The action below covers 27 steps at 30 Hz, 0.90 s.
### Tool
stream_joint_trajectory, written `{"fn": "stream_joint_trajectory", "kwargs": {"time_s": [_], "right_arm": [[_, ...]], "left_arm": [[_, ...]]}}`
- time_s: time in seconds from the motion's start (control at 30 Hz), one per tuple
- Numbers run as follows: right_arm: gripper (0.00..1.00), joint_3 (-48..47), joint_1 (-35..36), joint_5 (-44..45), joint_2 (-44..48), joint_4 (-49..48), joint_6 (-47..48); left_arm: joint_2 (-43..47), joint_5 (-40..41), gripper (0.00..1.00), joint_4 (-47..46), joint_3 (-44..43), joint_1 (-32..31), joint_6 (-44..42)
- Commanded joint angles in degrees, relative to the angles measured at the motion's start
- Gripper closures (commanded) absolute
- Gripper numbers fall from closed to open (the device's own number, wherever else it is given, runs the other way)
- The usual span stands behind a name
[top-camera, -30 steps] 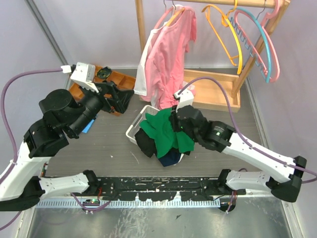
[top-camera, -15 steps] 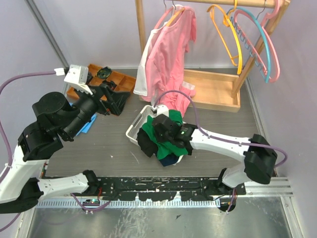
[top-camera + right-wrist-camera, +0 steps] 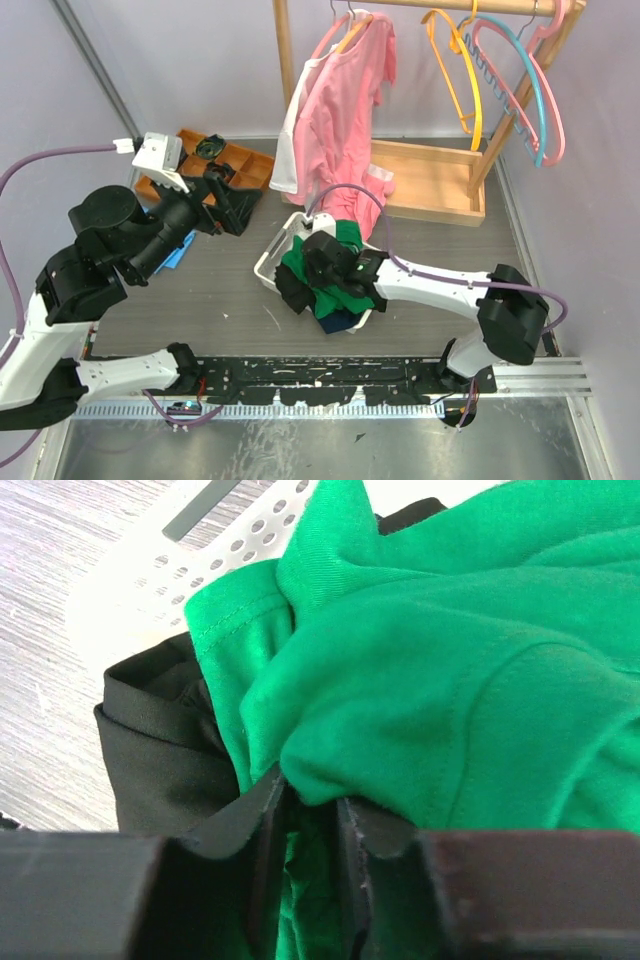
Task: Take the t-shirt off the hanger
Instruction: Place the T-shirt in the bin, then pick up the hanger from the clothesline.
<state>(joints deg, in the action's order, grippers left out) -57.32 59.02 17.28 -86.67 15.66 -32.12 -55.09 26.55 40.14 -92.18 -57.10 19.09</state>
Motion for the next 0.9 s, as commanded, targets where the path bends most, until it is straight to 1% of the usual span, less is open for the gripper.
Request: {"fn": "stream_joint_trajectory", "kwargs": {"time_s": [0.0,0.03,0.13,0.3,0.47,0.57,0.63,0.73,0.8,0.87], "right_arm": [[0.65,-4.17,0.24,2.51,5.55,9.32,-0.09],[0.61,-5.76,0.28,3.40,7.14,10.68,0.12],[0.54,-11.26,0.23,5.87,11.25,14.91,1.35],[0.51,-21.97,0.26,8.17,14.25,20.92,4.59],[0.49,-31.15,0.23,9.75,14.37,20.52,7.45],[0.48,-36.68,0.28,14.27,12.90,18.72,10.45],[0.43,-40.43,0.28,19.34,11.40,16.70,12.18],[0.40,-45.76,0.10,25.98,7.64,12.98,14.90],[0.40,-51.81,-0.79,28.13,3.89,14.97,14.17],[0.40,-58.81,-2.53,28.97,-0.18,18.29,11.18]], "left_arm": [[-0.61,0.03,0.02,-1.64,-1.12,0.09,-1.35],[-0.86,-0.14,0.02,-2.03,-1.01,0.06,-1.48],[-1.46,-0.71,0.02,-3.43,-0.53,0.08,-1.77],[-2.90,-2.03,0.02,-5.06,-0.45,0.14,-2.02],[-4.05,-2.54,0.02,-6.20,-0.78,0.08,-2.55],[-4.04,-2.53,0.02,-6.29,-0.88,0.07,-2.66],[-3.74,-2.35,0.02,-6.17,-0.72,0.11,-2.69],[-3.11,-2.09,0.02,-5.81,-0.48,0.09,-2.30],[-2.65,-1.94,0.02,-5.47,-0.29,0.06,-1.76],[-1.95,-1.81,0.02,-5.35,-0.01,0.13,-1.09]]}}
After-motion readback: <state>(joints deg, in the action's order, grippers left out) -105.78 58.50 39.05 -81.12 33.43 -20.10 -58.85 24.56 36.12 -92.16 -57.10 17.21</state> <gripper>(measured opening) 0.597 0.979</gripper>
